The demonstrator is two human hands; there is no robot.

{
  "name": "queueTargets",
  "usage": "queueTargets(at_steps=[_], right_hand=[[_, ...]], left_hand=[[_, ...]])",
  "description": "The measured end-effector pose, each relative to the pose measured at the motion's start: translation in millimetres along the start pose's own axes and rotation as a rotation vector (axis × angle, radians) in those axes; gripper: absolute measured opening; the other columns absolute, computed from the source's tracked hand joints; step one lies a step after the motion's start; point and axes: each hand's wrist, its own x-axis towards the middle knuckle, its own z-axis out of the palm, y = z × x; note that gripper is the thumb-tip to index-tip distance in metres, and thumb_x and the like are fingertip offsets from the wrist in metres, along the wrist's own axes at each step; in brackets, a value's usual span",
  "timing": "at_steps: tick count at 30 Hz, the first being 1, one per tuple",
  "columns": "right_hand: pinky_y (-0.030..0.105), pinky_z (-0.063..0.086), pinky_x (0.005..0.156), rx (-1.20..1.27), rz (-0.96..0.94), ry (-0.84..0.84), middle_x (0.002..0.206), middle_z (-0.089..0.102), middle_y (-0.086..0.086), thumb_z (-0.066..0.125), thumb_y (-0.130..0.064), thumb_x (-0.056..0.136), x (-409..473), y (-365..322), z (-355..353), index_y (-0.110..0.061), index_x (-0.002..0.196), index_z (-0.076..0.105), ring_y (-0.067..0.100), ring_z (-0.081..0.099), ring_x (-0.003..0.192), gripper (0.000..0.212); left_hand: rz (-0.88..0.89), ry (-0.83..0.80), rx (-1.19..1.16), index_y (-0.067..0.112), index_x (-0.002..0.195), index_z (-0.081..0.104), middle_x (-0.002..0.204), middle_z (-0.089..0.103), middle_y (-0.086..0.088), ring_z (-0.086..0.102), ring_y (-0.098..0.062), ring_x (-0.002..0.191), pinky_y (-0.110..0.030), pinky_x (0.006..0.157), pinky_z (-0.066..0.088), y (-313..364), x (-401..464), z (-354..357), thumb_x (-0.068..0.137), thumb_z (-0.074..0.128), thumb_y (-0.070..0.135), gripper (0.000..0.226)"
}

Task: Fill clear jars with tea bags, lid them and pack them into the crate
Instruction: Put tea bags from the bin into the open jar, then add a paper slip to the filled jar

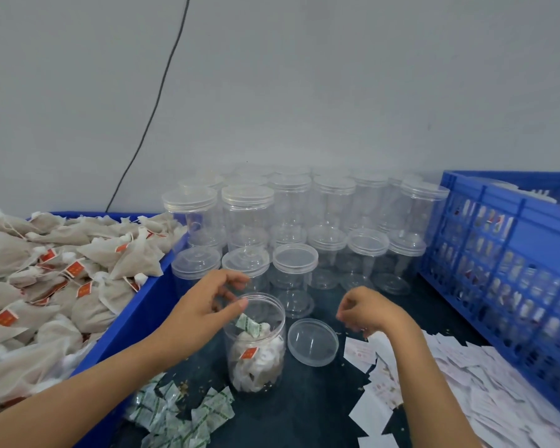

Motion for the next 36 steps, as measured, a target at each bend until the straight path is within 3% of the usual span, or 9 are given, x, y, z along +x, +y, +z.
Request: queueTargets(at_steps=[4,8,13,17,22,26,28,30,36], right_hand=[[0.033,0.054,0.086,-0.195,0.111,-0.045,0.104,0.066,0.01,0.071,-0.019,0.085,5.1,7.2,8.9,-0.003,0.11,0.065,0.022,0.06,0.088,0.03],[0.028,0.046,0.078,-0.321,0.158,-0.068,0.117,0.064,0.007,0.076,-0.019,0.079,7.4,12.3,17.6,-0.008,0.115,0.062,0.024,0.061,0.103,0.04],[0.027,0.043,0.074,-0.308,0.173,-0.053,0.115,0.063,0.007,0.074,-0.022,0.082,10.3,17.4,20.9,-0.008,0.113,0.06,0.021,0.054,0.09,0.037],[0.025,0.043,0.069,-0.291,0.142,-0.037,0.096,0.06,0.004,0.073,-0.022,0.082,12.7,18.1,22.1,-0.009,0.097,0.062,0.019,0.054,0.083,0.023],[0.023,0.045,0.063,-0.035,-0.007,0.181,0.079,0.062,0.0,0.07,-0.02,0.086,7.2,2.8,2.5,-0.013,0.072,0.059,0.013,0.057,0.069,0.019],[0.014,0.037,0.053,0.225,-0.278,0.417,0.076,0.061,-0.01,0.062,-0.021,0.092,-13.1,-29.1,-9.4,-0.02,0.078,0.067,0.002,0.056,0.07,0.014],[0.011,0.04,0.05,0.441,-0.381,0.39,0.078,0.067,-0.012,0.06,-0.019,0.093,-24.7,-48.8,-5.7,-0.024,0.085,0.071,0.001,0.061,0.068,0.013],[0.012,0.041,0.046,0.597,-0.454,0.272,0.076,0.071,-0.008,0.062,-0.013,0.091,-33.8,-66.1,5.3,-0.025,0.085,0.071,0.0,0.064,0.063,0.017],[0.014,0.048,0.054,0.485,-0.511,0.149,0.079,0.073,-0.003,0.068,-0.003,0.085,-36.5,-93.9,45.9,-0.017,0.08,0.065,-0.001,0.066,0.066,0.015]], left_hand=[[0.011,-0.01,-0.006,0.026,0.114,0.056,0.11,0.06,0.011,0.057,0.002,0.096,-0.014,0.08,0.048,1.9,-1.3,0.2,0.091,0.064,0.015,0.027],[0.023,-0.022,0.047,0.029,0.114,0.055,0.11,0.059,0.015,0.055,0.003,0.099,-0.015,0.08,0.047,1.4,-3.0,0.1,0.091,0.064,0.015,0.028],[0.033,-0.042,0.095,0.032,0.113,0.055,0.111,0.058,0.019,0.053,0.004,0.104,-0.015,0.081,0.047,2.1,-4.0,0.5,0.091,0.064,0.015,0.029],[0.023,-0.037,0.101,0.03,0.114,0.054,0.111,0.058,0.018,0.053,0.004,0.103,-0.02,0.084,0.049,3.8,-4.7,0.6,0.092,0.062,0.015,0.029],[-0.027,-0.043,0.004,0.032,0.117,0.05,0.114,0.057,0.016,0.054,0.006,0.099,-0.023,0.085,0.049,4.1,-4.3,-0.2,0.092,0.062,0.023,0.029],[-0.102,-0.145,-0.093,0.039,0.121,0.041,0.121,0.051,0.019,0.05,0.013,0.104,-0.01,0.086,0.045,5.2,-2.8,-0.8,0.073,0.068,0.053,0.056],[-0.131,-0.218,-0.068,0.043,0.126,0.034,0.129,0.046,0.024,0.047,0.015,0.112,-0.01,0.093,0.04,4.6,-2.9,0.6,0.061,0.074,0.065,0.079],[-0.157,-0.268,-0.025,0.046,0.13,0.028,0.134,0.045,0.023,0.046,0.007,0.121,-0.021,0.104,0.039,3.1,-3.8,2.3,0.052,0.079,0.07,0.097],[-0.129,-0.277,-0.043,0.044,0.134,0.026,0.131,0.053,0.017,0.05,0.004,0.123,-0.033,0.108,0.042,2.2,-7.3,1.3,0.054,0.088,0.052,0.102]])
